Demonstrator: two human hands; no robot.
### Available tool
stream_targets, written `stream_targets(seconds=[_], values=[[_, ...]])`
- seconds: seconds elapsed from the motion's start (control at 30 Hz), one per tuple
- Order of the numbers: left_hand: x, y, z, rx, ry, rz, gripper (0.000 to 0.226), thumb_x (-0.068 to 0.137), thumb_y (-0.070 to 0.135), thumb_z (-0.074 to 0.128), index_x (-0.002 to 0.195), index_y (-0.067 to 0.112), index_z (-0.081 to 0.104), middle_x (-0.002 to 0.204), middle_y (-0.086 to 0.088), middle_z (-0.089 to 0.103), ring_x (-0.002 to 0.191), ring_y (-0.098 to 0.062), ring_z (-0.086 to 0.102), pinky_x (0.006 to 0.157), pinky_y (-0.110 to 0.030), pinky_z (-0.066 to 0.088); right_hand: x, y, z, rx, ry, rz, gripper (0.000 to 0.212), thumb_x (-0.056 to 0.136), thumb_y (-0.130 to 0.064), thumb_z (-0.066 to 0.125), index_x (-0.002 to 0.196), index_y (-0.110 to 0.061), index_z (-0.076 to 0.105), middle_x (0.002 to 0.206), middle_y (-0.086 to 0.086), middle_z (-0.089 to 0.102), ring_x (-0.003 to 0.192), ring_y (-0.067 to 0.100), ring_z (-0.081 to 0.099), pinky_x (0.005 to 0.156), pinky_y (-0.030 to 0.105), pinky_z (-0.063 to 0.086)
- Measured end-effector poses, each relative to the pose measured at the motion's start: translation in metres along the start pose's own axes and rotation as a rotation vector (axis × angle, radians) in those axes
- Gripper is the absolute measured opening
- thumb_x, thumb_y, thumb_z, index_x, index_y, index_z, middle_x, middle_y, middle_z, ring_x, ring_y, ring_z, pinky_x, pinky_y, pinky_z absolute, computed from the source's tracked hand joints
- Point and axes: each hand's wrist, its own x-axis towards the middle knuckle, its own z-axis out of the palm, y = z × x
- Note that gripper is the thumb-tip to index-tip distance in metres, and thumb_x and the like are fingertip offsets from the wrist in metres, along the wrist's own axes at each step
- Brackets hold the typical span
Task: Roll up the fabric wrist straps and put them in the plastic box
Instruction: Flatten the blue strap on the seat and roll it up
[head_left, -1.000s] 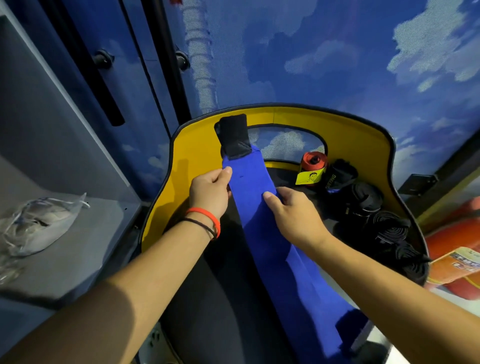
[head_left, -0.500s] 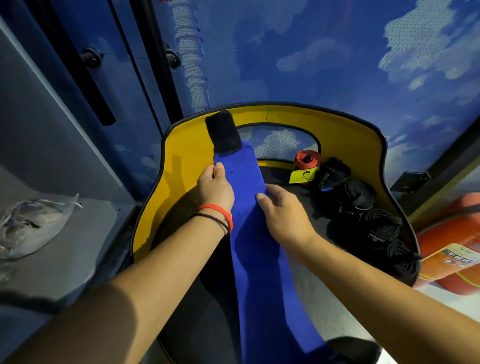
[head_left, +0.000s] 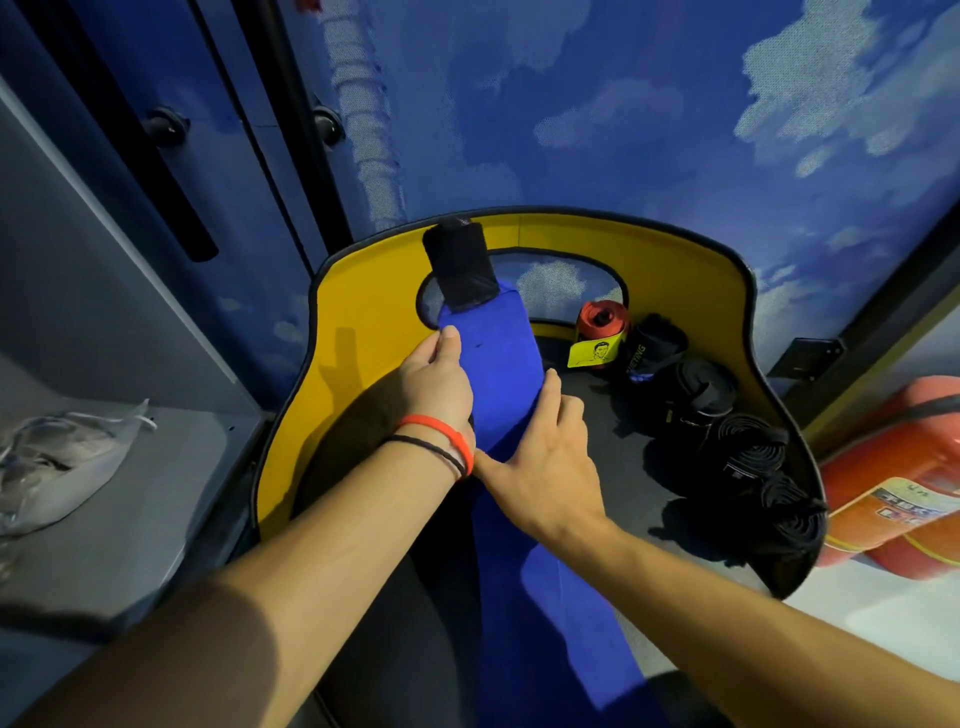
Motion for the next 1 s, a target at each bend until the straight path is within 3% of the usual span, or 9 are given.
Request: stream_targets(seconds=[0.1,0.27,0.37,0.47,0.6,0.73,0.8,0.93,1.0], values=[[0.004,-0.004,-0.002,0.007,-0.025,-0.001,0.041,0.102,0.033,0.056,0.137,0.014,0.059,0.140,-0.002,0.060,0.130,-0.021,0.053,0.109,-0.040,0.044,0.002,0.002,0.004,0.022,0.000,0.027,0.127,0.074,-0.072,0.067,0.160,-0.022,-0.011,0.145,0.001,0.025,0.134,0.024,0.038,0.090,0.043,0.050],[0.023,-0.011,-0.003,0.125,-0.101,0.026,0.041,0.103,0.031,0.054,0.137,0.009,0.059,0.115,0.009,0.058,0.110,-0.010,0.052,0.096,-0.030,0.043,0.010,0.002,0.004,0.083,-0.123,0.107,0.129,0.070,-0.059,0.073,0.159,-0.027,-0.015,0.142,0.002,0.027,0.123,0.027,0.048,0.079,0.039,0.047],[0.041,-0.020,-0.004,0.174,-0.131,-0.048,0.041,0.099,0.036,0.057,0.131,0.011,0.064,0.124,0.001,0.069,0.115,-0.022,0.063,0.104,-0.045,0.050,0.009,0.005,0.010,0.058,-0.135,0.092,0.128,0.070,-0.063,0.071,0.157,-0.034,-0.019,0.137,0.001,0.027,0.116,0.028,0.052,0.076,0.038,0.049],[0.066,-0.040,-0.001,0.228,-0.195,-0.084,0.042,0.091,0.042,0.060,0.121,0.015,0.070,0.113,-0.002,0.074,0.108,-0.027,0.069,0.098,-0.051,0.054,0.008,0.012,0.018,0.012,-0.120,0.055,0.129,0.072,-0.069,0.072,0.156,-0.036,-0.021,0.135,0.003,0.025,0.120,0.029,0.050,0.080,0.039,0.050],[0.093,-0.052,0.002,0.230,-0.188,-0.117,0.022,0.096,0.034,0.061,0.092,0.018,0.075,0.103,-0.010,0.076,0.101,-0.032,0.070,0.092,-0.052,0.057,0.009,0.018,0.027,-0.165,-0.166,0.028,0.114,0.076,-0.054,0.076,0.154,-0.032,-0.004,0.137,0.005,0.021,0.126,0.030,0.041,0.083,0.038,0.054],[0.120,-0.070,-0.011,0.180,-0.161,-0.194,0.029,0.095,0.026,0.065,0.068,0.017,0.068,0.090,-0.008,0.072,0.091,-0.028,0.067,0.091,-0.045,0.055,0.010,0.021,0.035,-0.391,-0.309,0.024,0.089,0.084,-0.060,0.067,0.149,-0.028,0.014,0.140,0.008,0.027,0.129,0.032,0.036,0.093,0.044,0.053],[0.121,-0.076,-0.016,0.168,-0.155,-0.223,0.032,0.092,0.021,0.068,0.061,0.017,0.070,0.086,-0.009,0.070,0.088,-0.028,0.066,0.093,-0.051,0.056,0.012,0.021,0.037,-0.447,-0.352,0.022,0.083,0.087,-0.063,0.063,0.150,-0.028,0.021,0.139,0.008,0.031,0.130,0.030,0.036,0.092,0.042,0.053],[0.123,-0.088,-0.020,0.158,-0.077,-0.209,0.004,0.084,0.017,0.079,0.082,0.020,0.076,0.093,-0.007,0.077,0.092,-0.031,0.074,0.089,-0.052,0.059,0.016,0.016,0.037,-0.495,-0.366,0.018,0.082,0.088,-0.064,0.061,0.152,-0.025,0.027,0.138,0.008,0.035,0.128,0.028,0.038,0.087,0.039,0.053],[0.126,-0.094,-0.021,0.181,-0.041,-0.190,0.015,0.078,0.024,0.083,0.085,0.015,0.074,0.089,-0.010,0.077,0.088,-0.032,0.074,0.086,-0.053,0.060,0.017,0.013,0.037,-0.502,-0.370,0.023,0.079,0.089,-0.063,0.061,0.150,-0.022,0.032,0.137,0.007,0.035,0.127,0.028,0.039,0.086,0.039,0.053]])
